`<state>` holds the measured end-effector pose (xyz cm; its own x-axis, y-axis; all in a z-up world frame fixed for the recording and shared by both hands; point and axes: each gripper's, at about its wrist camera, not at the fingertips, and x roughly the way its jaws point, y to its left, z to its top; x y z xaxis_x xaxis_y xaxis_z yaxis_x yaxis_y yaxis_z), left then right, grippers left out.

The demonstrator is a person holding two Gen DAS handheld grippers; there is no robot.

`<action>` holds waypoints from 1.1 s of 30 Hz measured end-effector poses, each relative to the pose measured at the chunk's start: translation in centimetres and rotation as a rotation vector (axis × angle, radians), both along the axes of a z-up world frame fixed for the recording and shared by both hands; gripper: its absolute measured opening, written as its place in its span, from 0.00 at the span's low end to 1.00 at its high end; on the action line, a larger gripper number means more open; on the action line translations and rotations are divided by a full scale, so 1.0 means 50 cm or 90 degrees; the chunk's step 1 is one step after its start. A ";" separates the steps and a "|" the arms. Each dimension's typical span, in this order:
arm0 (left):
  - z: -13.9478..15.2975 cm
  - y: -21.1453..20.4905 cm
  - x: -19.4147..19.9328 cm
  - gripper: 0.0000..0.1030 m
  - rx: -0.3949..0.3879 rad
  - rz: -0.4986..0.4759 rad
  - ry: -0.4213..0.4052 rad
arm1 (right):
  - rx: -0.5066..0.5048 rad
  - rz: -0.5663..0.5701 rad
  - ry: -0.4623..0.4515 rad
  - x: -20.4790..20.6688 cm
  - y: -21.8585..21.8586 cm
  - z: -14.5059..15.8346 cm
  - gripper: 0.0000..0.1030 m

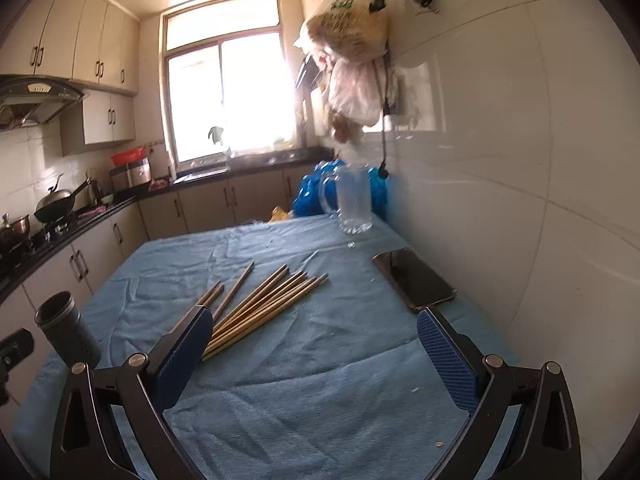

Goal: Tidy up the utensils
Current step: 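Move both tools over the table toward the loose wooden chopsticks, then close the left tool on one wooden chopstick while the right tool grasps another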

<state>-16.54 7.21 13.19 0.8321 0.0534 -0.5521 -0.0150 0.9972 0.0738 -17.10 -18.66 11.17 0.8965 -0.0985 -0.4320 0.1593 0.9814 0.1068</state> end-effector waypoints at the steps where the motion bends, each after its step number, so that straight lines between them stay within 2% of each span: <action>1: -0.007 -0.001 0.008 1.00 0.000 0.000 0.009 | 0.000 0.008 0.010 0.009 0.002 -0.009 1.00; 8: -0.051 -0.009 0.064 1.00 0.003 -0.013 0.061 | -0.004 0.035 0.056 0.043 0.005 -0.056 1.00; 12: -0.074 -0.025 0.088 1.00 0.015 -0.033 0.078 | -0.007 0.039 0.070 0.062 -0.002 -0.061 1.00; 16: -0.091 -0.037 0.117 1.00 0.004 -0.056 0.108 | -0.009 0.048 0.084 0.078 -0.004 -0.065 1.00; 26: -0.089 -0.048 0.196 1.00 -0.004 -0.066 0.130 | 0.018 0.059 0.127 0.115 -0.032 -0.091 1.00; 32: -0.085 -0.035 0.253 1.00 -0.036 -0.061 0.147 | 0.041 0.052 0.148 0.131 -0.061 -0.106 1.00; 33: -0.086 -0.034 0.259 0.96 -0.040 -0.063 0.147 | 0.047 0.053 0.153 0.135 -0.065 -0.109 1.00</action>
<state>-3.59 5.49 8.90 0.6830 -0.0616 -0.7278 0.0926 0.9957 0.0026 -10.33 -21.90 5.70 0.7707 0.0107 -0.6371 0.1082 0.9831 0.1474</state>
